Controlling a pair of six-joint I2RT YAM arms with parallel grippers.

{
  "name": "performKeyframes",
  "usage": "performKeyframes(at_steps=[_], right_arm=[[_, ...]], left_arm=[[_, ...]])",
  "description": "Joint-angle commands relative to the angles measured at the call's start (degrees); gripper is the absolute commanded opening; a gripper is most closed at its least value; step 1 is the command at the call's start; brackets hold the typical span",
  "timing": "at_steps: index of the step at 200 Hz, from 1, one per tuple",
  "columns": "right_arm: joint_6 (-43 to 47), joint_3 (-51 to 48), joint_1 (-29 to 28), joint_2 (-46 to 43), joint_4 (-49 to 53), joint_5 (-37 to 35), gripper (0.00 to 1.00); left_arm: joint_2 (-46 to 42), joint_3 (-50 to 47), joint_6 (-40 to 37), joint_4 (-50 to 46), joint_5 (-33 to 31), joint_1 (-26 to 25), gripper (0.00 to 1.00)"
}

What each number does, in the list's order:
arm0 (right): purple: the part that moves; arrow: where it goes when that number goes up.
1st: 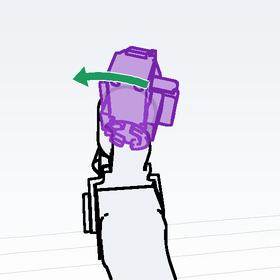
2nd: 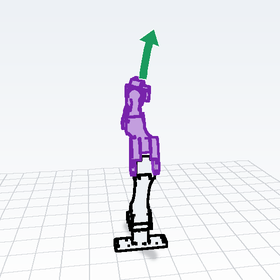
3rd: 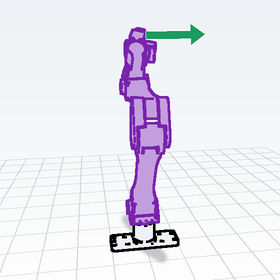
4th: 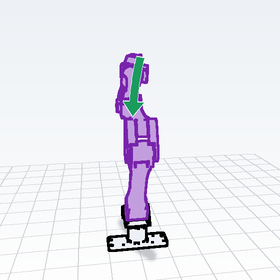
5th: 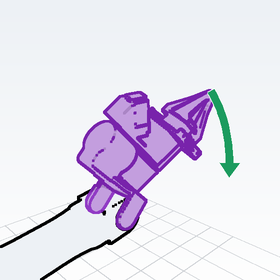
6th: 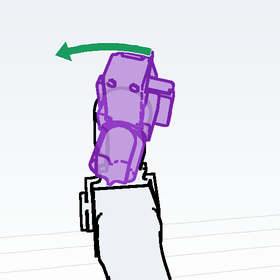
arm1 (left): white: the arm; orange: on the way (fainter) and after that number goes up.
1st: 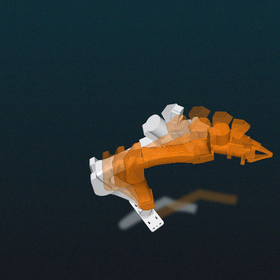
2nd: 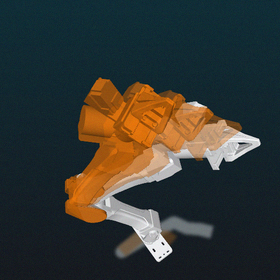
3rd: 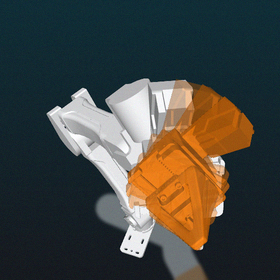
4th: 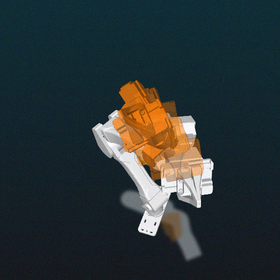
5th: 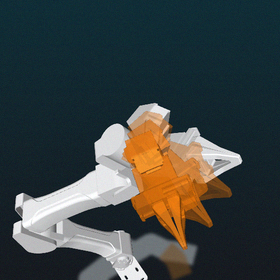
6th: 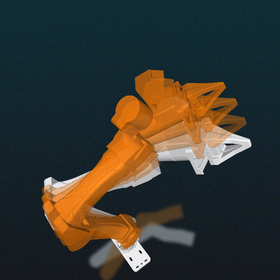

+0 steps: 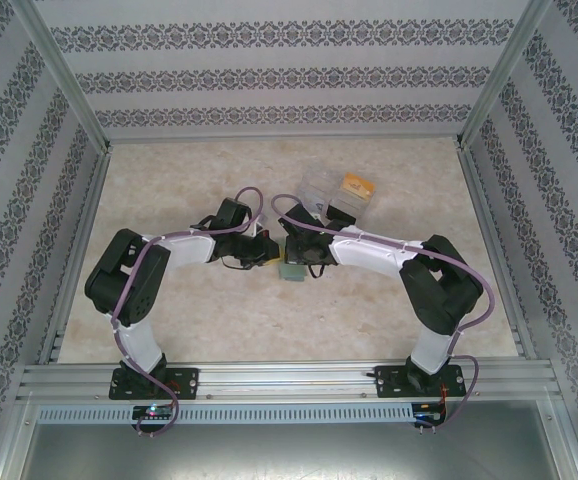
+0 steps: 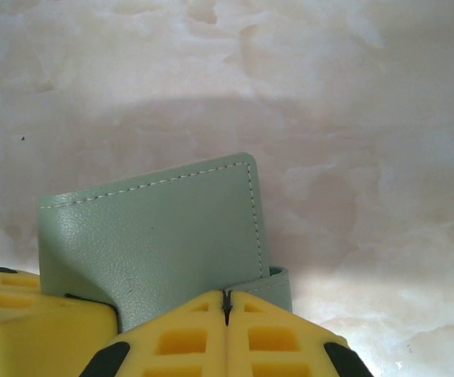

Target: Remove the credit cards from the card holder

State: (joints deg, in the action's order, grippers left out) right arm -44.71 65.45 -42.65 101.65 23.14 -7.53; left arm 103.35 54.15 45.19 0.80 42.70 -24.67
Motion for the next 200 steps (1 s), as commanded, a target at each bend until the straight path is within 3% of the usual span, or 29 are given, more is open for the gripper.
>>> performKeyframes(at_steps=[1, 46, 82, 105, 118, 161, 200], right_arm=[[-1.6, -1.9, 1.7, -0.1, 10.6, -10.5, 0.00], [-3.5, -2.9, 1.7, -0.8, 12.0, -12.5, 0.00], [1.3, -4.0, 1.6, -4.1, 3.9, -5.7, 0.01], [3.2, -3.1, 2.5, -3.3, 1.2, 1.0, 0.27], [4.1, -2.8, 2.6, -2.5, -0.3, 4.9, 0.33], [4.3, -1.0, 2.8, -0.1, 0.4, 5.9, 0.33], [4.2, -0.7, 2.8, 0.4, 1.3, 5.0, 0.24]], left_arm=[[0.9, 0.0, -0.6, -4.1, -2.9, 1.2, 0.00], [0.5, -1.0, 0.1, -3.6, -4.1, 1.2, 0.00], [0.1, -0.4, -0.7, -1.8, -1.5, 1.2, 0.00], [-1.1, 0.7, -2.1, -3.0, -1.3, 1.1, 0.32], [-1.7, 1.5, -3.0, -4.3, -1.8, 1.1, 0.48], [-4.4, 3.9, -5.0, -10.3, -8.3, 1.3, 0.68], [-7.6, 4.9, -5.5, -14.5, -15.8, 2.9, 0.83]])
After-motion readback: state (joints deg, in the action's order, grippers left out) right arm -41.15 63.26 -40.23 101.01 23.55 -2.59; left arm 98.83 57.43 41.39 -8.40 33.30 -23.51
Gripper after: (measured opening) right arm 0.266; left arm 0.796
